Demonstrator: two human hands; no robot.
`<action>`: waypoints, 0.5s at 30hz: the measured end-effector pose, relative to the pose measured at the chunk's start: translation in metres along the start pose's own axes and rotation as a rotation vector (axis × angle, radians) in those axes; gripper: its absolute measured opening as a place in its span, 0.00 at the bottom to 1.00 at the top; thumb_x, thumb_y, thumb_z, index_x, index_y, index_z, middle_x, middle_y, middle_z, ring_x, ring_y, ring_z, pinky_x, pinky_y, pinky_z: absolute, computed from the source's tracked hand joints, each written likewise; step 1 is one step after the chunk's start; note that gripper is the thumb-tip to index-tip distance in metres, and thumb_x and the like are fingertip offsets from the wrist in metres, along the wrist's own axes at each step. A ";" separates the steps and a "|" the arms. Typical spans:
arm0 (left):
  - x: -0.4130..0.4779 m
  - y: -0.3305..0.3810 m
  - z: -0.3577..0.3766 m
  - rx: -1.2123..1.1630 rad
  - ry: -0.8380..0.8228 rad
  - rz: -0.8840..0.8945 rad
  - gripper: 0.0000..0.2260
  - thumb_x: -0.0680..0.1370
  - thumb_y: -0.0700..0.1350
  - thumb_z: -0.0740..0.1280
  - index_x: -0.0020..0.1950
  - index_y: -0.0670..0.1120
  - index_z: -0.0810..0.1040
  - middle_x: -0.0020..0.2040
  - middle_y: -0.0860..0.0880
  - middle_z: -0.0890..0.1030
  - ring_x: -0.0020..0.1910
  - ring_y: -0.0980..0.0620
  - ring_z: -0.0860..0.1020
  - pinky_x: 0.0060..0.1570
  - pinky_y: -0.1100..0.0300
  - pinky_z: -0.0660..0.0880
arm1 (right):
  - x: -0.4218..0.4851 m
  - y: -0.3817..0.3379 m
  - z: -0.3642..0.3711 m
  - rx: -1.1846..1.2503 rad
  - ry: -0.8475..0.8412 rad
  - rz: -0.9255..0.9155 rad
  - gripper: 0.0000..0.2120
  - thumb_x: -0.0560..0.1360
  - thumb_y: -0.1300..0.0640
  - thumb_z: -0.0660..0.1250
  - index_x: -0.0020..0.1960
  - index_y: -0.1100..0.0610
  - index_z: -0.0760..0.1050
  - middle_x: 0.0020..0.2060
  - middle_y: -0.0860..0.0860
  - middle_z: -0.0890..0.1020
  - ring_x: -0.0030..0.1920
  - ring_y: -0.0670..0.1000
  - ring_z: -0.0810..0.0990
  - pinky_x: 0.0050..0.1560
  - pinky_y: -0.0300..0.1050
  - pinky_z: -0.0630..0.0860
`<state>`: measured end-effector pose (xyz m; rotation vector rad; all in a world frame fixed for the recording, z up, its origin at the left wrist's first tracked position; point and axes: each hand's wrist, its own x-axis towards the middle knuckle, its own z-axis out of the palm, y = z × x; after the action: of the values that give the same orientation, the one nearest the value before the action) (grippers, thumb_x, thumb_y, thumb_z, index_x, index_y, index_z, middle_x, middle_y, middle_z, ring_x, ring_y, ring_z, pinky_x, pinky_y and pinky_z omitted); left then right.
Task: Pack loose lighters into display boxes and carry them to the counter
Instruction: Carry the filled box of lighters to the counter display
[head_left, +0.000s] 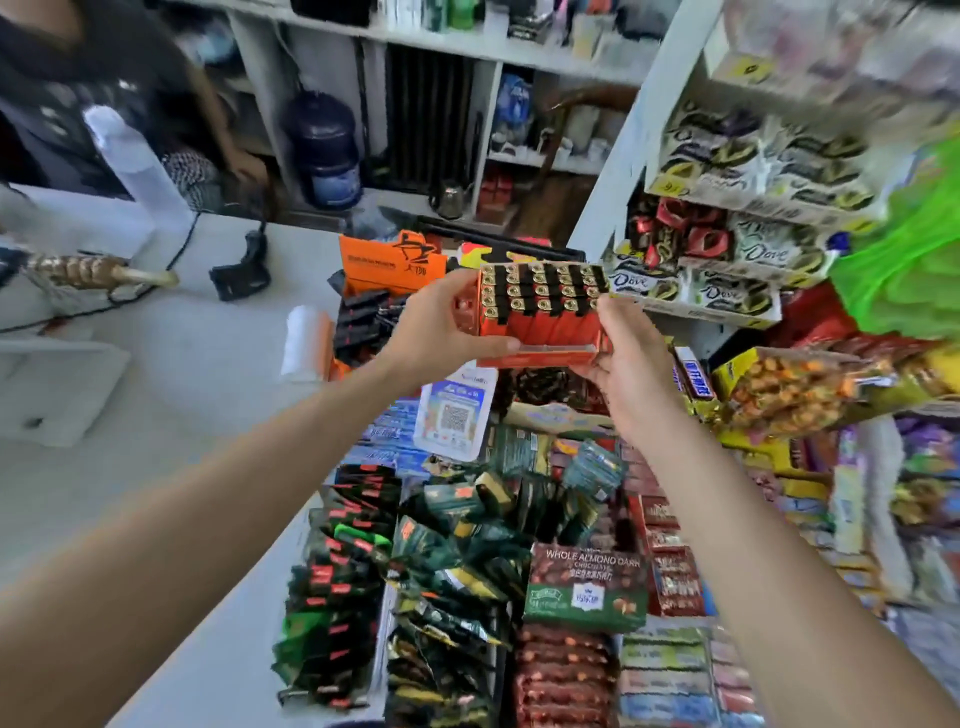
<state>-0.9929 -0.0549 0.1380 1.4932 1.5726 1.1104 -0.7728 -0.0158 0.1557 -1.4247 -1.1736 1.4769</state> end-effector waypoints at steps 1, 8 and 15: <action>0.022 -0.002 -0.003 0.034 -0.004 0.004 0.29 0.65 0.53 0.83 0.63 0.50 0.80 0.52 0.59 0.83 0.46 0.67 0.80 0.50 0.62 0.79 | 0.016 -0.006 0.003 0.000 0.017 -0.004 0.25 0.69 0.32 0.69 0.60 0.45 0.77 0.63 0.52 0.81 0.63 0.55 0.80 0.54 0.53 0.81; 0.140 -0.022 -0.010 0.197 -0.031 0.018 0.35 0.62 0.58 0.82 0.65 0.48 0.79 0.56 0.53 0.83 0.55 0.52 0.81 0.60 0.52 0.78 | 0.101 -0.029 0.029 -0.023 0.096 0.009 0.03 0.82 0.44 0.63 0.54 0.40 0.73 0.63 0.46 0.79 0.64 0.50 0.78 0.66 0.55 0.75; 0.217 -0.054 -0.003 0.277 -0.173 -0.050 0.37 0.63 0.55 0.84 0.67 0.46 0.75 0.58 0.49 0.82 0.57 0.48 0.79 0.61 0.48 0.77 | 0.173 -0.014 0.038 -0.155 0.153 0.077 0.23 0.69 0.32 0.67 0.60 0.39 0.78 0.71 0.44 0.72 0.70 0.51 0.72 0.70 0.59 0.70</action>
<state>-1.0388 0.1618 0.1053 1.6699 1.6821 0.7348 -0.8271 0.1488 0.1163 -1.6739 -1.1695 1.3253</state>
